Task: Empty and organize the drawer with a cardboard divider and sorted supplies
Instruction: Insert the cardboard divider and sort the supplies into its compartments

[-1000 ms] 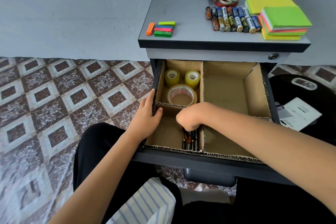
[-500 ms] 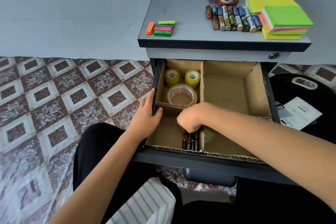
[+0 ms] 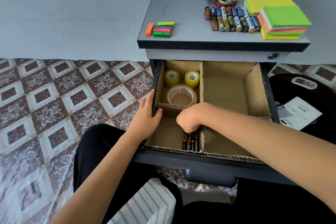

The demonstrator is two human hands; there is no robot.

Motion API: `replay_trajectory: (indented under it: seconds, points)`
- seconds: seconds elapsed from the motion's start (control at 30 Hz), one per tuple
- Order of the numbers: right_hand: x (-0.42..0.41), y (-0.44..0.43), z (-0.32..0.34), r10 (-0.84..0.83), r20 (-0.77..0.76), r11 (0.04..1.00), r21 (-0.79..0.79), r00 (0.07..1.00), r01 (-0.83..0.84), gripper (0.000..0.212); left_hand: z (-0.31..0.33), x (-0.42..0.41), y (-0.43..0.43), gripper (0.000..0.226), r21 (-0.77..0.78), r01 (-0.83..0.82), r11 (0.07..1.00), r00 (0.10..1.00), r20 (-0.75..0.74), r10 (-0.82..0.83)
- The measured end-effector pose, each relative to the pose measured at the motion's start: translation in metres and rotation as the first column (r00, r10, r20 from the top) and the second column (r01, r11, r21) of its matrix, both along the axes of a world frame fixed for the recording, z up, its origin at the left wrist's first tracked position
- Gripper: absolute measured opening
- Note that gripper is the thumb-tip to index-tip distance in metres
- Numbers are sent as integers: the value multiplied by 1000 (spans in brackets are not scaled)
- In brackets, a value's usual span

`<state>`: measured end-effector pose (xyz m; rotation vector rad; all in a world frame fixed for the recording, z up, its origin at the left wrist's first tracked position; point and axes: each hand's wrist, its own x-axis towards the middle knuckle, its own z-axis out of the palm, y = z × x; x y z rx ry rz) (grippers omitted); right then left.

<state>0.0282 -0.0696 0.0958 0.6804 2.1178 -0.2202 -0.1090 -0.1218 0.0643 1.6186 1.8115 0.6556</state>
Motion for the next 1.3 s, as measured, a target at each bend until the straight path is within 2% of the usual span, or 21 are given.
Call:
replay_trajectory:
  seconds: [0.23, 0.33, 0.37, 0.43, 0.57, 0.73, 0.83, 0.93, 1.03, 1.13, 1.3]
  points:
    - [2, -2, 1, -37, -23, 999, -25, 999, 37, 32, -1, 0, 0, 64, 5, 5, 1000, 1000, -5, -5]
    - [10, -4, 14, -105, -175, 994, -50, 979, 98, 15, 0, 0, 1, 64, -3, 6, 1000, 1000, -11, -6]
    - [15, -3, 21, -131, -254, 990, -84, 958, 113, 21, 0, -1, 2, 63, 1, 5, 1000, 1000, -17, -5]
    - [29, -1, 37, -221, -419, 973, -160, 881, 168, 31, 2, 0, 2, 60, 48, 5, 999, 999, -52, -3]
    - [65, 8, 72, -413, -651, 910, -268, 637, 317, 19, 20, 3, 7, 47, 262, -27, 965, 990, -127, 62]
    - [104, 30, 114, -402, -812, 859, -174, 424, 481, 12, 80, 22, 42, 28, 490, 8, 871, 995, -90, 42]
    - [123, 50, 132, -364, -875, 808, -126, 319, 575, 5, 121, 43, 78, 19, 543, 74, 836, 995, -93, -27]
    - [138, 72, 143, -347, -905, 740, -103, 246, 665, 4, 153, 65, 122, 16, 454, 40, 890, 999, -4, -43]
    - [151, 91, 147, -358, -917, 662, -118, 174, 740, 5, 168, 86, 167, 15, 234, -16, 972, 990, 139, -17]
    - [156, 103, 150, -356, -922, 625, -116, 150, 772, 7, 168, 102, 202, 15, 88, -35, 995, 997, 67, 29]
    - [157, 116, 154, -377, -910, 615, -107, 173, 781, 10, 162, 111, 234, 16, 7, -91, 996, 995, 38, 91]
